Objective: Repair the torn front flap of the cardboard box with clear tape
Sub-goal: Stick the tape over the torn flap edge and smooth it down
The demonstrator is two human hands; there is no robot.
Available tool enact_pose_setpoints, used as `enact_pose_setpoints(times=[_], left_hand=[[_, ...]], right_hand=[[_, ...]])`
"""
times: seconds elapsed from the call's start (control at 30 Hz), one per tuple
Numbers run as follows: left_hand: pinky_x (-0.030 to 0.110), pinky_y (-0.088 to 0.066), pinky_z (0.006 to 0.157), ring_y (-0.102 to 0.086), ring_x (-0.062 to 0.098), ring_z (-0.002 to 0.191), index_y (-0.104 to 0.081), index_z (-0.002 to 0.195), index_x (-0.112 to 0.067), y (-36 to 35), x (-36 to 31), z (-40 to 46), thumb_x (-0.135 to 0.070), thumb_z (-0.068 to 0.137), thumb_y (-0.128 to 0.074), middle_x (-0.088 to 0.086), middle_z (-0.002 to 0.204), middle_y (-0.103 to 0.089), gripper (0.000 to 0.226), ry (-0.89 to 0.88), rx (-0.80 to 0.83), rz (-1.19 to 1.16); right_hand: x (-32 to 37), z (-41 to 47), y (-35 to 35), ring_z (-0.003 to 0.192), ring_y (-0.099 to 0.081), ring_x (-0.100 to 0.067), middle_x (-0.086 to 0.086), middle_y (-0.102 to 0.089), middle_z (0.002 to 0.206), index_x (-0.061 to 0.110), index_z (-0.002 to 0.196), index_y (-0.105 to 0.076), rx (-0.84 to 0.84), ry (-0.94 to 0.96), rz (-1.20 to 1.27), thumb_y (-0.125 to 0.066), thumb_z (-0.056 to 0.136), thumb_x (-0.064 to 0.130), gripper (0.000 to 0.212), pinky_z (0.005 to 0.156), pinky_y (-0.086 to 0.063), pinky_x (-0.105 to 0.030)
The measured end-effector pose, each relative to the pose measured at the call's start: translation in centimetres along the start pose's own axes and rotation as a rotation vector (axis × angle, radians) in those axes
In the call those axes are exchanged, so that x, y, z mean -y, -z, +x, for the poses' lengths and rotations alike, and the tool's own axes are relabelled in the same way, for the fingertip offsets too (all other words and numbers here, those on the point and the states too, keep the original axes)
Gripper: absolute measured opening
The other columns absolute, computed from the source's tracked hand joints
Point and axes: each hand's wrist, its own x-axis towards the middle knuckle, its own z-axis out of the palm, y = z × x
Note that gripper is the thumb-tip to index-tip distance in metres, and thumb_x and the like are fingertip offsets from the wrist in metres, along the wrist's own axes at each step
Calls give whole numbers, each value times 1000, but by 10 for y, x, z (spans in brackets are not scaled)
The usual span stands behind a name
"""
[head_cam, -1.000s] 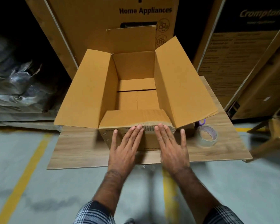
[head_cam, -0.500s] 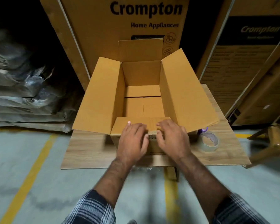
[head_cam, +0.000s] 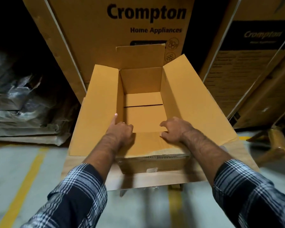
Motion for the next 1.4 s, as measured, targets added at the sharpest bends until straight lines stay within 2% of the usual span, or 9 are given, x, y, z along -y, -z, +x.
enact_pose_setpoints(times=[0.13,0.3,0.43,0.57,0.8,0.97,1.13,1.27,1.4], left_hand=[[63,-2,124,-53,25,126,-64,120,-23,0,2,-6,-43,104,-33,1,118,-69,40,35,-46,-43],[61,-21,118,-50,22,124,-62,122,-23,23,6,-26,-45,101,-43,0,122,-63,35,119,-262,-239],[40,-47,92,-52,14,99,-63,111,-24,50,8,-54,-43,99,-54,-5,104,-60,24,123,-419,-437],[25,-37,57,-57,13,84,-63,95,-22,65,3,-93,-42,99,-59,-5,90,-62,21,209,-484,-608],[36,-54,69,-64,28,86,-70,90,-12,38,-10,-173,-58,100,-49,7,89,-69,52,419,-443,-1115],[37,-60,62,-66,26,71,-67,99,-6,-12,-33,-209,-30,97,-68,17,97,-68,24,389,-235,-1465],[36,-62,61,-65,26,78,-64,133,-25,-54,-54,-218,-6,95,-68,18,125,-61,43,376,-193,-1495],[36,-65,65,-69,25,73,-58,143,-28,-67,-58,-220,-4,96,-66,11,117,-60,53,353,-218,-1421],[35,-65,65,-72,27,76,-59,143,-29,-70,-57,-220,-5,96,-67,12,117,-61,53,369,-233,-1372]], right_hand=[[4,1,-1,143,-37,-27,-8,-44,155,28,154,-40,94,-14,-73,-32,105,58,58,115,-33,-48],[-5,-12,21,131,-45,-24,-4,-56,140,25,143,-52,-74,-8,11,-42,101,59,55,107,-43,-48],[-12,-38,46,111,-57,-21,0,-63,119,27,120,-61,-163,-45,118,-59,93,55,39,95,-53,-48],[-24,-78,56,91,-58,-19,8,-57,90,33,97,-54,-269,-105,157,-60,91,61,30,81,-53,-38],[-28,-169,19,78,-76,-19,1,-73,84,20,83,-69,-324,-53,906,-58,98,53,38,70,-58,-34],[-31,-195,-51,78,-73,-16,-13,-78,96,16,93,-77,-356,-104,1046,-76,91,20,4,74,-64,-36],[-30,-201,-102,106,-67,-14,2,-67,128,25,130,-70,-322,-147,954,-83,83,23,48,97,-57,-37],[-22,-203,-115,79,-70,-10,4,-65,125,25,140,-61,-287,-186,1035,-80,86,16,58,82,-61,-30],[-19,-199,-119,87,-68,-9,-2,-64,129,25,143,-58,-289,-208,1042,-79,87,13,61,77,-62,-30]])
